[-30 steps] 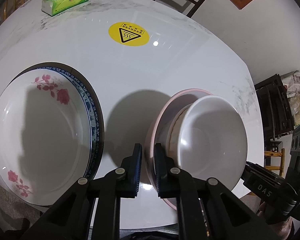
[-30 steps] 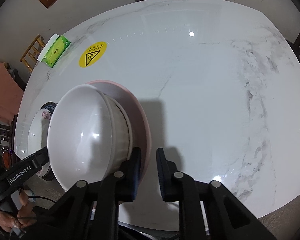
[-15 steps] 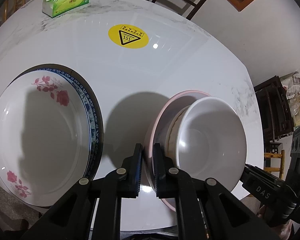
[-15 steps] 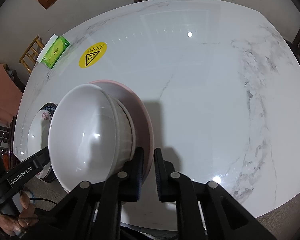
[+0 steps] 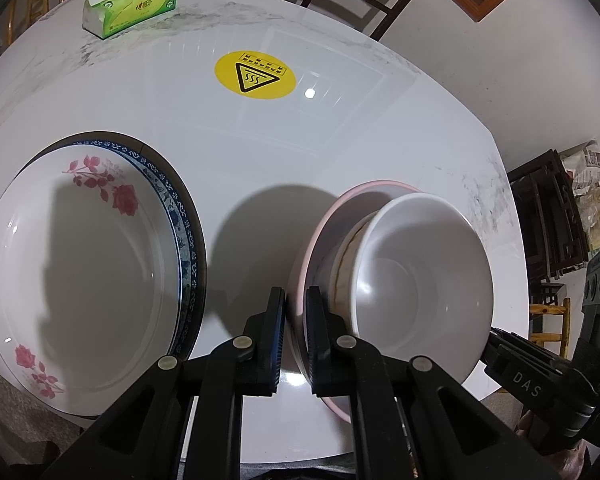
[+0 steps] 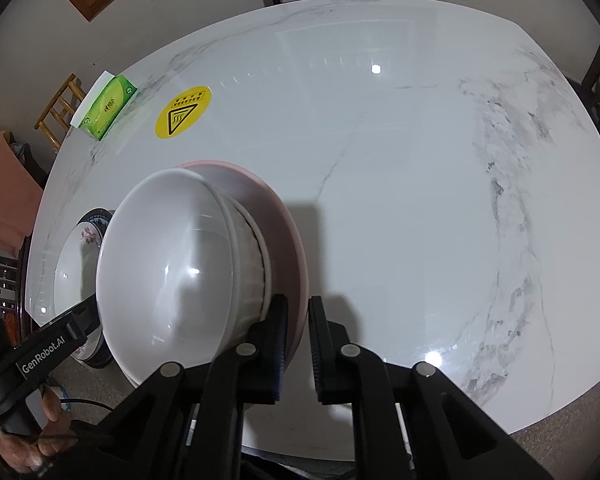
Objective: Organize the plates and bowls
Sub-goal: 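Carry the nested bowls with both tools over the plate stack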
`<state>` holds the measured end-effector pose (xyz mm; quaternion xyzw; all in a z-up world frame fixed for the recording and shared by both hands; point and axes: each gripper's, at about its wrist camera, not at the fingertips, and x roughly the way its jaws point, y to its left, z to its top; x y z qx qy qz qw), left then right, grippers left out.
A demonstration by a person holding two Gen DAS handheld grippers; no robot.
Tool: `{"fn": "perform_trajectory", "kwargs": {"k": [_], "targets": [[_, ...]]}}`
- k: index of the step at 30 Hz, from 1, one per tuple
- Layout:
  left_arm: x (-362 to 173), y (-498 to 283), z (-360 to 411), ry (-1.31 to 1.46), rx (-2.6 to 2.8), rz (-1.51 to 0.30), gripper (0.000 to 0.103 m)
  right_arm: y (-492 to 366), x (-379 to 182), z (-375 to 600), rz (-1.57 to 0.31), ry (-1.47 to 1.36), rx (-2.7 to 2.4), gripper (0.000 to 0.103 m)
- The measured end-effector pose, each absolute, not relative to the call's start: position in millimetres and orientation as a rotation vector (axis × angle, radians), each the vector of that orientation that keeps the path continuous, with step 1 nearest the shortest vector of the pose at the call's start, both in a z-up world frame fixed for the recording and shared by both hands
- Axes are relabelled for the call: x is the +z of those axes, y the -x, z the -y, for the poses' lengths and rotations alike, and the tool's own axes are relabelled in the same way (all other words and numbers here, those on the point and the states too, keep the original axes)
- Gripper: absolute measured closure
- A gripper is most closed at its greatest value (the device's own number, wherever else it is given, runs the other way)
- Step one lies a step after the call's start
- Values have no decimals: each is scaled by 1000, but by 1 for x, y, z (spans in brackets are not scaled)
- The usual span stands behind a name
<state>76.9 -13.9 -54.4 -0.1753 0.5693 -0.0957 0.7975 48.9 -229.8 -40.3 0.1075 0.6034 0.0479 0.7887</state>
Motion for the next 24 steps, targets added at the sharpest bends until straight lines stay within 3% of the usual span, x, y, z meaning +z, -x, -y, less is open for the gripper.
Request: {"fn": "perform_trajectory", "kwargs": {"k": [24], "targets": [[-36, -75, 2, 370, -216, -1187, 97, -51, -17, 218, -1270, -199, 114, 92]]}}
